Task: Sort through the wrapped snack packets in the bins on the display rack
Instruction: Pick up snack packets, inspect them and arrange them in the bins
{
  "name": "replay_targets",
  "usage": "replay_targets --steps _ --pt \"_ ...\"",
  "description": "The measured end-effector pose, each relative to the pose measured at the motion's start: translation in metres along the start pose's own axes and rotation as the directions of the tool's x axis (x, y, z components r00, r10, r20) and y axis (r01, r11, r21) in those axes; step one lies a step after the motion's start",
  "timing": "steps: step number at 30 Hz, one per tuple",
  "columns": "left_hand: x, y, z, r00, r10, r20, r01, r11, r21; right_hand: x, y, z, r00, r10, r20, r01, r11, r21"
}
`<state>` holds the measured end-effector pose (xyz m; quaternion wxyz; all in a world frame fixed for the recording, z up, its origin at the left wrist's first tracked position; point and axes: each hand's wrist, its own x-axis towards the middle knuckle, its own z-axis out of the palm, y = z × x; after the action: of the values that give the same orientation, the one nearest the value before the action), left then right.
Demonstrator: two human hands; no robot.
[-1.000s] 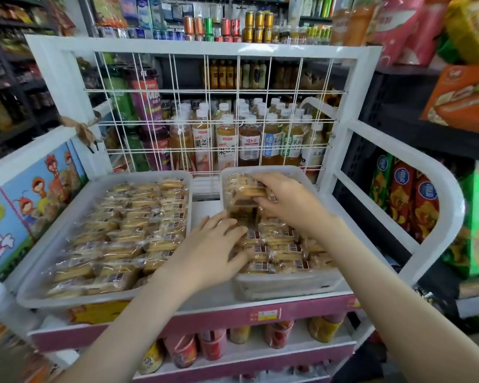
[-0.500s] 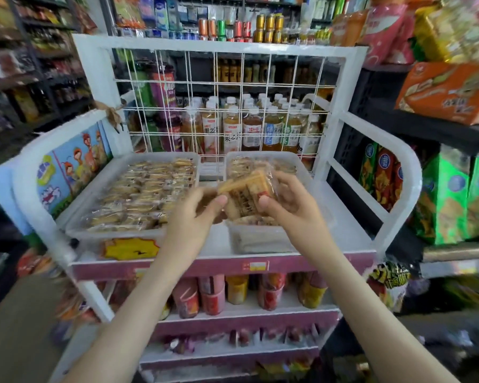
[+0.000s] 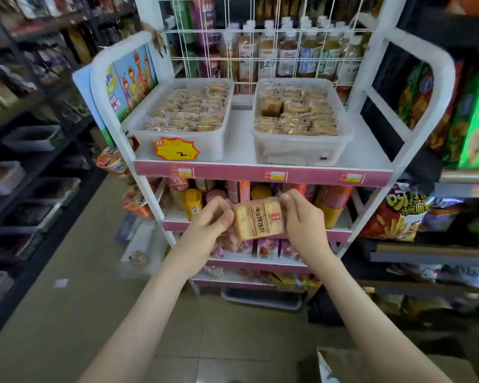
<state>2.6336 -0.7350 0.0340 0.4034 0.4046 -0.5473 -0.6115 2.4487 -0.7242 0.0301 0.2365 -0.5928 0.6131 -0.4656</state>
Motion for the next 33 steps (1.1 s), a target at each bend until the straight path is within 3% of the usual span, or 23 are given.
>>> replay_targets --steps 7,12,17,20,22,25,33 --pt "-0.008 -0.007 -0.018 1.000 0.012 -0.026 -0.009 0.993 0.120 -0.011 -0.016 0.013 0.990 0.139 0.017 -0.139 0.955 0.262" --pt "-0.017 -0.006 -0.031 0.999 0.013 -0.032 -0.010 0.994 0.107 -0.013 -0.020 0.026 0.981 0.176 0.088 -0.195 0.929 0.316" --pt "-0.019 -0.003 -0.035 0.994 -0.093 -0.060 0.097 0.993 0.063 -0.011 -0.023 0.038 0.946 0.301 0.121 -0.323 0.851 0.415" --pt "-0.022 0.004 -0.036 0.980 -0.187 0.064 0.186 0.982 0.022 -0.008 -0.026 0.038 0.928 0.349 0.128 -0.365 0.787 0.497" --pt "-0.024 0.009 -0.038 0.968 -0.205 0.143 0.187 0.974 0.132 -0.006 -0.027 0.038 0.928 0.352 0.122 -0.363 0.778 0.514" --pt "-0.024 0.010 -0.042 0.968 -0.222 0.119 0.186 0.948 0.259 -0.005 -0.028 0.039 0.938 0.327 0.113 -0.337 0.785 0.520" --pt "-0.022 0.012 -0.053 0.977 -0.172 0.129 0.123 0.940 0.317 -0.007 -0.016 0.032 0.957 0.284 0.057 -0.287 0.902 0.321"
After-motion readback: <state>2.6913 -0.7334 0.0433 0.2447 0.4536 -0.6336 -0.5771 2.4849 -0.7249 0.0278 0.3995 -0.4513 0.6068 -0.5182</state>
